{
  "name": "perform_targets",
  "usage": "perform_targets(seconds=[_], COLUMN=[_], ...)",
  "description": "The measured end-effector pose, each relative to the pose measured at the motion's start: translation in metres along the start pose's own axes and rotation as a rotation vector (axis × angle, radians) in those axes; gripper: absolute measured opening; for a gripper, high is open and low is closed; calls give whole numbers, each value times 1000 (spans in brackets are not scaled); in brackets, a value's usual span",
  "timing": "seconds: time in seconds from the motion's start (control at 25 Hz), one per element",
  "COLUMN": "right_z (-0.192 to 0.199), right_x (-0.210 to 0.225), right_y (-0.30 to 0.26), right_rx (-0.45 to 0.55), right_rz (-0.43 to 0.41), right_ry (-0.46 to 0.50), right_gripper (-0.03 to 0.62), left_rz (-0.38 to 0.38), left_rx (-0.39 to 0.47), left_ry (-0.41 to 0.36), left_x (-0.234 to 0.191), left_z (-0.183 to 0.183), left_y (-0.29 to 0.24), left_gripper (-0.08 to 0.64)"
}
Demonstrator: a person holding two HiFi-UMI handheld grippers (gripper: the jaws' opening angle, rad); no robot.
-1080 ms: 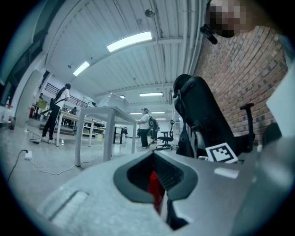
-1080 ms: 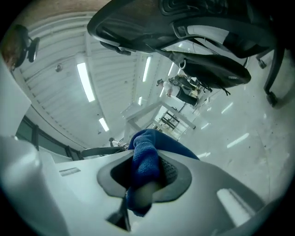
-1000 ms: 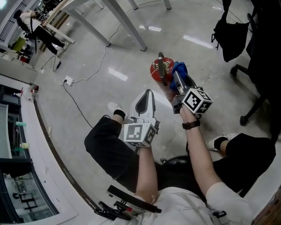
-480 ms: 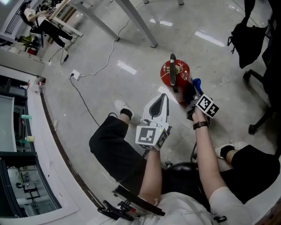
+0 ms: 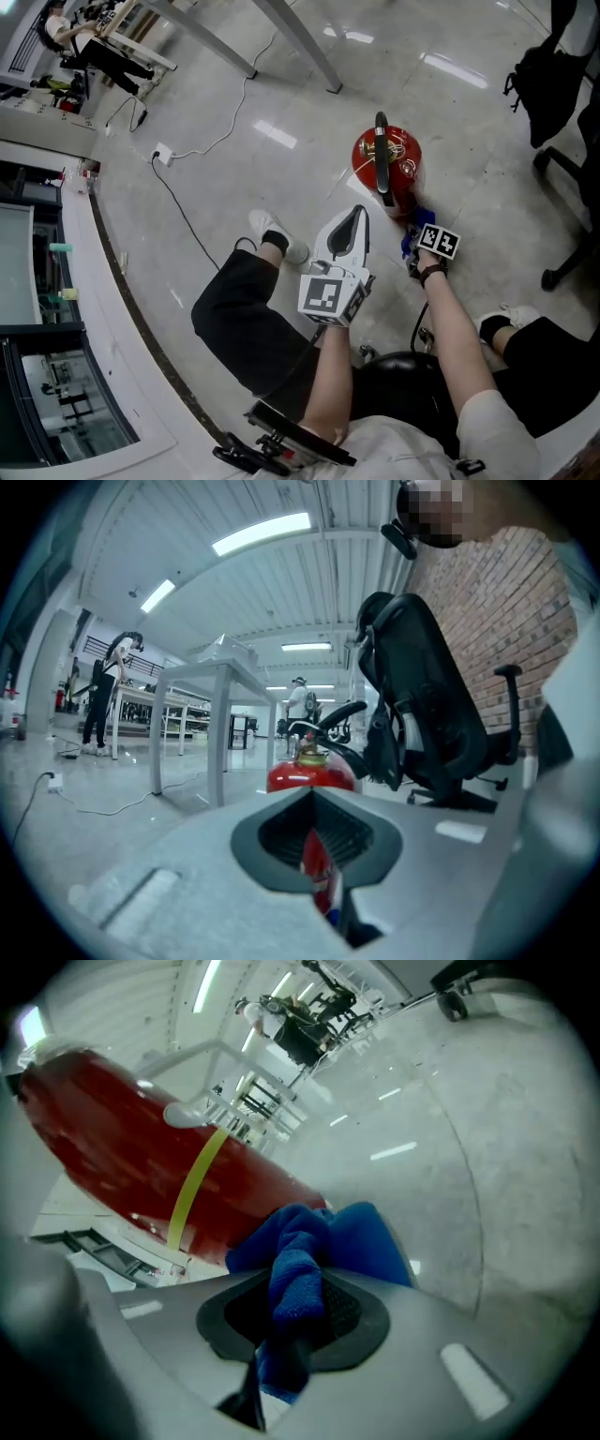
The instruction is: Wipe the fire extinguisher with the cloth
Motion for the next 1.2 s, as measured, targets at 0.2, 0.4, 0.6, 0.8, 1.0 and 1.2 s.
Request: perform_targets(seconds=[0.2,0.4,0.6,0.8,1.0,1.2], right_z=[-10,-64,-125,-176,-202,-196], right_x=[-10,-39,-92,-186,-231,-224], right_y=[11,60,124,188,209,180], right_rx=[75,254,380,403,321,268], right_rz=[-1,-127,-218,-600,-1006,-935], right_ry=[-29,-95,28,249,-173,-115], right_gripper=[80,81,78,78,72,67], left_rz=[-12,5,38,33,10,34], left_rx=[17,34,71,80,76,56], left_ry=[2,40,18,32,22,18], left_x=[-5,5,5,12,14,14], left_z=[-12,-30,-46,-44,-52,-39], left_y=[12,23,31,31,28,22], left_gripper=[1,0,0,0,1,0])
Point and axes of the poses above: the fingertips, and each gripper's own axes: y backward along the fingers, x to its right, z out of its underside, the point moved 7 cm from there along y, backward along the fingers, and after that the axes turned 4 degrees about x, right-handed, at the moved point
